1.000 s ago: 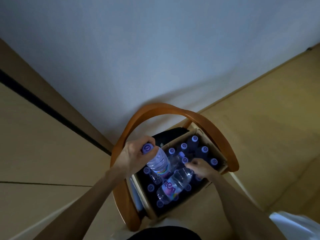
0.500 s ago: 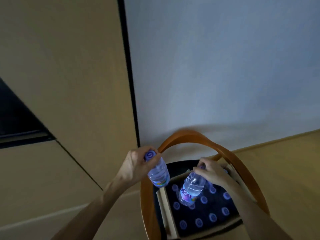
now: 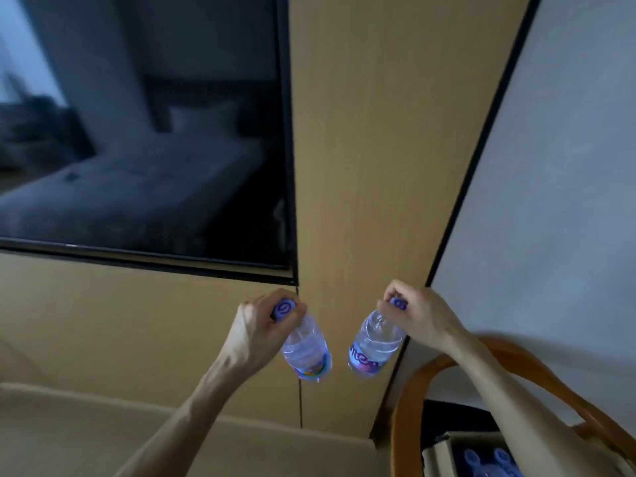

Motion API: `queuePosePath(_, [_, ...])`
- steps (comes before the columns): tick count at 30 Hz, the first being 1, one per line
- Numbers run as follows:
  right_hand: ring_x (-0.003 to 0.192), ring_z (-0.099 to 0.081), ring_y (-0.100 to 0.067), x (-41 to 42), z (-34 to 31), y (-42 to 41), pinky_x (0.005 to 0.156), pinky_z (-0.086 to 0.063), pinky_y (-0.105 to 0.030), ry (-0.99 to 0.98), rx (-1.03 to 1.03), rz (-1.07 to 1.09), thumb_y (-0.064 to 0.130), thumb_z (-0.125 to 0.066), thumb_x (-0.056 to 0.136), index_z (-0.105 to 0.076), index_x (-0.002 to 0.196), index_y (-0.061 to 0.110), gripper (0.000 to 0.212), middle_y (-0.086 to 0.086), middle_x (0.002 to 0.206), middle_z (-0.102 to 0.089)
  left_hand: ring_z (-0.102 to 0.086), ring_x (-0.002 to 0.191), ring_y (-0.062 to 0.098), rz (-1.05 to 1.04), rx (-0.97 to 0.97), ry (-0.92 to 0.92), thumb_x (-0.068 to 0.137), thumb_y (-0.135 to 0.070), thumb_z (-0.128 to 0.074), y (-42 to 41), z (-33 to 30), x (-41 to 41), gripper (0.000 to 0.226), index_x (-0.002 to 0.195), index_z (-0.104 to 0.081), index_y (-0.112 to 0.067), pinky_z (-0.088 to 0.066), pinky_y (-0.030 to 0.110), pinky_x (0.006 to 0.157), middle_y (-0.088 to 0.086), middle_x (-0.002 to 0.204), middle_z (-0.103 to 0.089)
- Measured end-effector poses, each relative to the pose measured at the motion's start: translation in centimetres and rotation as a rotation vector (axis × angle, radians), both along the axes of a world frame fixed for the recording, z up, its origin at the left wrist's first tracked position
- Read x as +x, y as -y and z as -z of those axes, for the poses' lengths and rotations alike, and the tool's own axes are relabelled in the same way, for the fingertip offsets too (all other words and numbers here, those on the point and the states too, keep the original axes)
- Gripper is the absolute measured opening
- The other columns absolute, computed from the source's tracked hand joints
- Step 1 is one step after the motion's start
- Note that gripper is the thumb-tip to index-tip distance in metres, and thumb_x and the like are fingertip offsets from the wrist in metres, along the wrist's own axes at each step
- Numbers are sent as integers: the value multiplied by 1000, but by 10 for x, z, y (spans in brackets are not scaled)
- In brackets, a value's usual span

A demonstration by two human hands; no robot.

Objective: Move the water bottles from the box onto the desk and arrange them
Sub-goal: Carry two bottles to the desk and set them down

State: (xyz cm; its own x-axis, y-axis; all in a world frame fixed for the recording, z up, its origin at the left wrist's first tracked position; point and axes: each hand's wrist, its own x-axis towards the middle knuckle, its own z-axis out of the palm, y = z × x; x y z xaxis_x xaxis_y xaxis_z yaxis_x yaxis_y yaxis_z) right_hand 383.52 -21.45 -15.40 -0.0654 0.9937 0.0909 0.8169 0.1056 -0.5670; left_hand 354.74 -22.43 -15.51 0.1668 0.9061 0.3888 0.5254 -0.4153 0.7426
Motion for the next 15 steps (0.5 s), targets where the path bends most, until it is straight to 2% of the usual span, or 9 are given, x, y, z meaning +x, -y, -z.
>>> queuePosePath(5, [55,-54,-5,-101,-27,-37,55,-44,-22,-106,125,-140,35,-63,87,-56,75,26,16,12,62,-64,-63,67,2,-164,26,-13,87,-23,-68,10,-24,-95,11,78,-67,-29,-41,6,56,-17,72,-67])
queuePosePath(9, [57,-54,-2,-187,-40,-64,56,-44,-18,-162,174,-260,37,-64,85,-56,73,30,16,17,63,-61,-62,65,3,-296,55,-42,86,-19,-68,22,-38,-168,14,76,-67,-29,-41,8,56,-17,70,-66])
queuePosePath(12, [59,-56,-4,-251,-48,-79,60,-49,-25,-186,175,-330,40,-64,82,-56,74,30,16,17,62,-61,-60,64,3,-401,69,-77,86,-15,-70,32,-49,-219,16,75,-67,-27,-42,11,57,-17,69,-65])
queuePosePath(15, [64,-59,-9,-309,-55,-89,65,-53,-32,-217,184,-408,39,-64,81,-57,74,27,16,11,65,-63,-61,66,1,-491,82,-115,85,-16,-70,42,-58,-263,14,76,-68,-25,-40,7,57,-20,70,-66])
